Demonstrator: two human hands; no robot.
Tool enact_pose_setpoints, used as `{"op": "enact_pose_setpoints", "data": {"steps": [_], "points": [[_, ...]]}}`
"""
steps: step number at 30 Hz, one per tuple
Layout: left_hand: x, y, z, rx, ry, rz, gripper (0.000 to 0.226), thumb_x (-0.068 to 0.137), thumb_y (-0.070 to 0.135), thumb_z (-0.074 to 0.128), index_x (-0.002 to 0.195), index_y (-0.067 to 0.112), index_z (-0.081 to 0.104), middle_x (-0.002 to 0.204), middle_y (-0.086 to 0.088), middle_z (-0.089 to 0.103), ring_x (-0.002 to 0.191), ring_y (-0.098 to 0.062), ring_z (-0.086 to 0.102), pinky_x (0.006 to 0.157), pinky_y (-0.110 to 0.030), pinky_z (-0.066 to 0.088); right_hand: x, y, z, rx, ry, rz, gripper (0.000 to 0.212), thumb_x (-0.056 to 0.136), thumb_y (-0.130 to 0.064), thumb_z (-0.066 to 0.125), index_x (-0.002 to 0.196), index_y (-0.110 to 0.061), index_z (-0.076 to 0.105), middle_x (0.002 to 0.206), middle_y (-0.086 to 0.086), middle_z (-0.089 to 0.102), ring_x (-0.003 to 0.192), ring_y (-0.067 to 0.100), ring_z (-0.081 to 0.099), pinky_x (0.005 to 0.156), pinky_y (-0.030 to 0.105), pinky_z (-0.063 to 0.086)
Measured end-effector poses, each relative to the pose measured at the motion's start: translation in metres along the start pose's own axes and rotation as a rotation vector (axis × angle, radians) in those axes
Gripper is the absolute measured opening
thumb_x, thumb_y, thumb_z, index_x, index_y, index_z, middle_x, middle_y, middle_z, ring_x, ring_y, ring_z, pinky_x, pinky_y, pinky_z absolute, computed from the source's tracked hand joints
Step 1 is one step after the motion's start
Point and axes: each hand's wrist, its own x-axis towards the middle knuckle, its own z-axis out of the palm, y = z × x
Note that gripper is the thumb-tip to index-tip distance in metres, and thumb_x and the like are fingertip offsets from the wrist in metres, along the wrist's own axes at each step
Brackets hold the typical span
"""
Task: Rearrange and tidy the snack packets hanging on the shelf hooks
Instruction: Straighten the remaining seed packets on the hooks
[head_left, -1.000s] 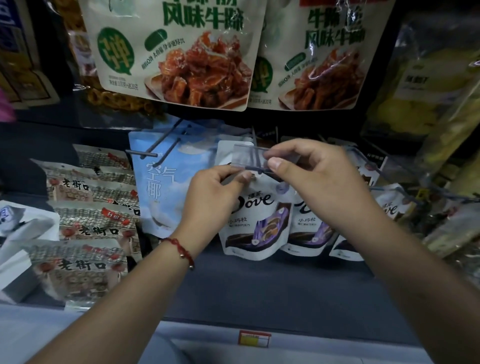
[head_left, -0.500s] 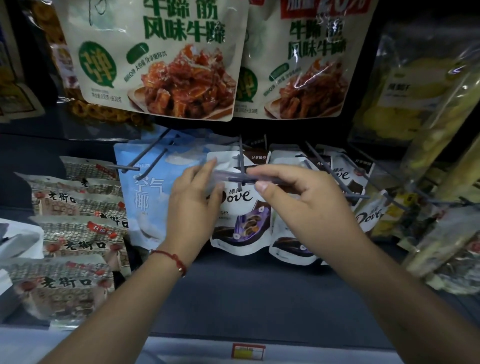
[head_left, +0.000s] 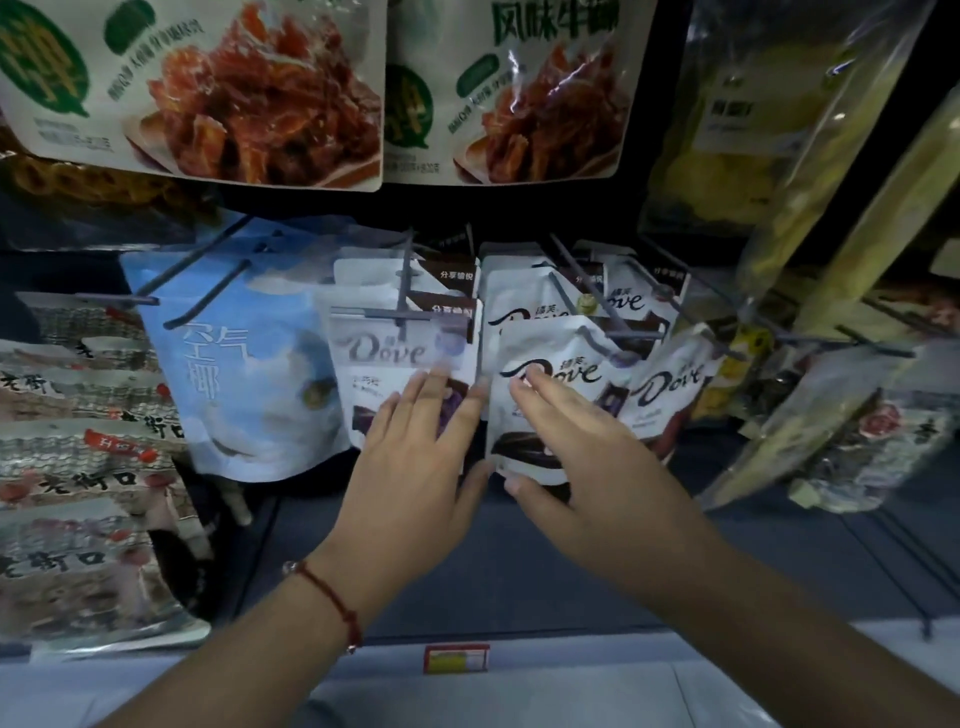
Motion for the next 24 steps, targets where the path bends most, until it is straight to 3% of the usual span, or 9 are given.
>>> {"op": "enact_pose_setpoints", "data": {"steps": [3, 7, 9, 11, 13, 15, 19, 21, 24], "points": [[0.018, 0.025, 0.005, -0.036, 0.027, 0.008, 0.065, 0.095, 0.042, 0.047, 0.151, 0.014, 0.031, 0.148, -0.021, 0.04, 0.13, -0.04, 0.045, 0.102, -0.051, 0.041, -0.006, 0.02, -0.004, -0.07, -0.037, 0.109, 0.078, 0.095, -0.043, 0.054, 0.156, -0.028, 0.008, 0.164, -0.008, 0.005, 0.15, 0.01, 0.003, 0.122, 0.028, 0.01], [0.042, 0.049, 0.007, -0.176, 0.076, -0.101, 0.084, 0.094, 0.046, 0.054, 0.156, 0.019, 0.005, 0.156, -0.018, 0.029, 0.137, -0.035, 0.04, 0.103, -0.047, 0.042, -0.005, 0.044, -0.014, -0.1, -0.003, 0.203, 0.078, 0.096, -0.043, 0.052, 0.156, -0.026, 0.007, 0.164, -0.006, 0.002, 0.15, 0.012, 0.003, 0.118, 0.026, 0.006], [0.052, 0.057, 0.006, -0.344, 0.101, -0.178, 0.088, 0.094, 0.045, 0.055, 0.156, 0.026, -0.005, 0.161, -0.008, 0.02, 0.143, -0.023, 0.032, 0.109, -0.036, 0.036, -0.005, 0.052, -0.017, -0.085, 0.008, 0.219, 0.077, 0.096, -0.042, 0.053, 0.156, -0.025, 0.008, 0.164, -0.006, 0.003, 0.15, 0.013, 0.004, 0.119, 0.028, 0.007], [0.06, 0.06, 0.004, -0.527, 0.117, -0.283, 0.087, 0.094, 0.039, 0.061, 0.156, 0.029, 0.0, 0.159, 0.002, 0.028, 0.136, -0.012, 0.039, 0.103, -0.024, 0.034, -0.005, 0.057, -0.018, -0.075, 0.027, 0.214, 0.075, 0.096, -0.04, 0.054, 0.156, -0.024, 0.011, 0.164, -0.005, 0.008, 0.15, 0.013, 0.006, 0.121, 0.029, 0.008], [0.065, 0.06, 0.003, -0.647, 0.144, -0.363, 0.078, 0.093, 0.036, 0.064, 0.154, 0.033, 0.015, 0.137, 0.009, 0.053, 0.114, -0.001, 0.052, 0.096, -0.017, 0.04, -0.006, 0.06, -0.018, -0.072, 0.064, 0.2, 0.072, 0.096, -0.036, 0.054, 0.155, -0.021, 0.017, 0.163, -0.004, 0.015, 0.149, 0.012, 0.009, 0.12, 0.026, 0.008], [0.066, 0.058, 0.002, -0.697, 0.131, -0.391, 0.063, 0.092, 0.039, 0.064, 0.147, 0.037, 0.032, 0.095, 0.016, 0.058, 0.083, 0.011, 0.053, 0.075, -0.01, 0.045, -0.005, 0.062, -0.018, -0.084, 0.085, 0.187, 0.069, 0.096, -0.033, 0.054, 0.154, -0.02, 0.021, 0.162, -0.003, 0.018, 0.148, 0.012, 0.012, 0.118, 0.024, 0.008], [0.064, 0.056, 0.005, -0.661, 0.124, -0.329, 0.021, 0.093, 0.043, 0.06, 0.108, 0.028, 0.063, 0.075, 0.006, 0.056, 0.071, -0.008, 0.056, 0.063, -0.03, 0.047, -0.004, 0.063, -0.014, -0.129, 0.09, 0.158, 0.071, 0.094, -0.033, 0.057, 0.154, -0.019, 0.022, 0.161, -0.002, 0.018, 0.148, 0.015, 0.012, 0.119, 0.027, 0.009], [0.064, 0.058, 0.005, -0.675, 0.141, -0.314, 0.022, 0.096, 0.041, 0.057, 0.09, 0.02, 0.063, 0.073, 0.001, 0.059, 0.067, -0.016, 0.057, 0.063, -0.039, 0.05, -0.003, 0.061, -0.013, -0.145, 0.099, 0.147, 0.071, 0.093, -0.032, 0.058, 0.154, -0.019, 0.023, 0.162, -0.001, 0.018, 0.148, 0.016, 0.013, 0.118, 0.025, 0.006], [0.061, 0.058, 0.001, -0.725, 0.139, -0.331, 0.027, 0.098, 0.042, 0.052, 0.088, 0.017, 0.058, 0.072, -0.008, 0.064, 0.066, -0.022, 0.06, 0.063, -0.046, 0.051, -0.004, 0.061, -0.013, -0.132, 0.125, 0.159, 0.073, 0.093, -0.032, 0.058, 0.154, -0.021, 0.021, 0.162, -0.001, 0.015, 0.149, 0.017, 0.011, 0.119, 0.028, 0.007]]}}
